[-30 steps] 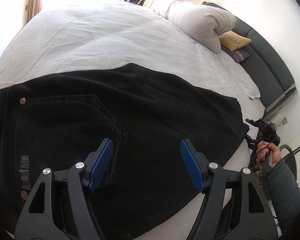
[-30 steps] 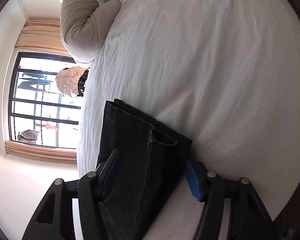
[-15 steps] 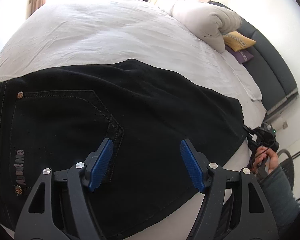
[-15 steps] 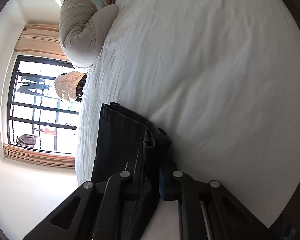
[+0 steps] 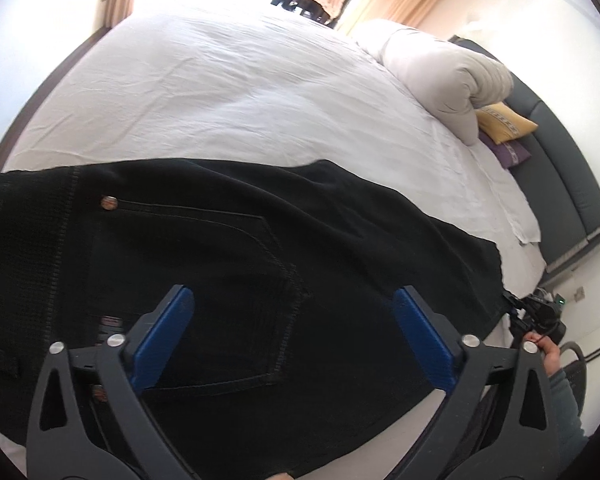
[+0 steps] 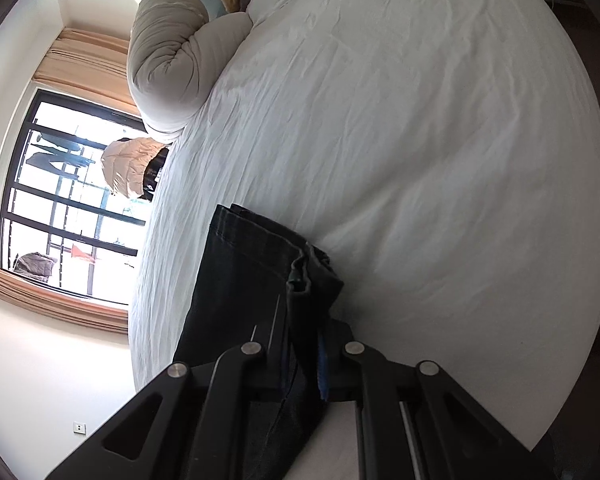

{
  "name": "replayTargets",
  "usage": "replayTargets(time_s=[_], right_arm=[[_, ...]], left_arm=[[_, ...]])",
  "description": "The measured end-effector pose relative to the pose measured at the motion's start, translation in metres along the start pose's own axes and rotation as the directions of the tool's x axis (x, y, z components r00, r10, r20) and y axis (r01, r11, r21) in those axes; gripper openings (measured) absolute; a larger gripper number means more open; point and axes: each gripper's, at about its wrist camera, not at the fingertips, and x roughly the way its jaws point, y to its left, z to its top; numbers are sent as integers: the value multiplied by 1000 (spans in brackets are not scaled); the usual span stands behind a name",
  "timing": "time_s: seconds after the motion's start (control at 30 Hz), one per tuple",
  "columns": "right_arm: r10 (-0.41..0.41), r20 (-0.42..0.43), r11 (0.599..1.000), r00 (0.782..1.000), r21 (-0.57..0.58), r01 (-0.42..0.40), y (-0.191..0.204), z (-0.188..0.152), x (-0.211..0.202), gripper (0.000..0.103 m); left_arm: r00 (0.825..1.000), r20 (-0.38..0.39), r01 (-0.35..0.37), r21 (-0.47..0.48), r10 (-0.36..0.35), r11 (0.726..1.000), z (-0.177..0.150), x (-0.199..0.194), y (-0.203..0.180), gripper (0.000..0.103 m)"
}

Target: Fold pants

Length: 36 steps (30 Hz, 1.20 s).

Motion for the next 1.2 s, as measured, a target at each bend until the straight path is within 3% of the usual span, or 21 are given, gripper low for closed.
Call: replayTargets(time_s=[0.23, 0.33, 0.4, 0.47, 0.53, 0.57, 0.67, 0.73, 0.8, 0.93, 1.2], right_arm=[[-28, 29, 996, 999, -80, 30, 26, -4, -8, 11], [-40, 37, 970, 999, -238, 48, 75, -20, -9, 11], [-45, 30, 914, 999, -401, 53, 122, -47, -6, 11], [-38, -19, 796, 999, -605, 19, 178, -98, 0, 11], [-47, -96, 586, 994, -809, -50, 228, -174, 8, 11], [-64, -133, 461, 989, -883, -89, 246, -218, 14, 11], [-123, -219, 297, 968, -939, -174, 256, -302, 36, 11], [-155, -240, 240, 958, -950, -199, 253, -334, 46, 11], [-169, -250, 219, 954, -953, -211, 248, -349, 51, 11], [-146, -237, 201, 960, -958, -206, 245, -350, 46, 11], [-71, -227, 161, 971, -964, -214, 247, -353, 24, 11]], left_arm=[[1000, 25, 5, -52, -3, 999, 5, -10, 17, 103], [999, 24, 31, -75, -29, 997, 7, -12, 21, 103], [999, 19, 51, -101, -50, 994, 8, -10, 24, 103], [997, 9, 76, -126, -76, 989, 9, -7, 27, 103], [996, 5, 92, -147, -92, 985, 9, -5, 30, 103], [994, 1, 106, -162, -108, 981, 8, -2, 31, 103], [987, -29, 149, -220, -159, 964, 8, 5, 35, 103], [981, -39, 176, -227, -190, 958, 9, 8, 34, 103], [973, -47, 210, -239, -227, 948, 11, 12, 32, 103], [938, -119, 276, -310, -325, 910, 17, 35, 23, 103], [910, -199, 300, -290, -364, 909, 33, 69, -14, 101]])
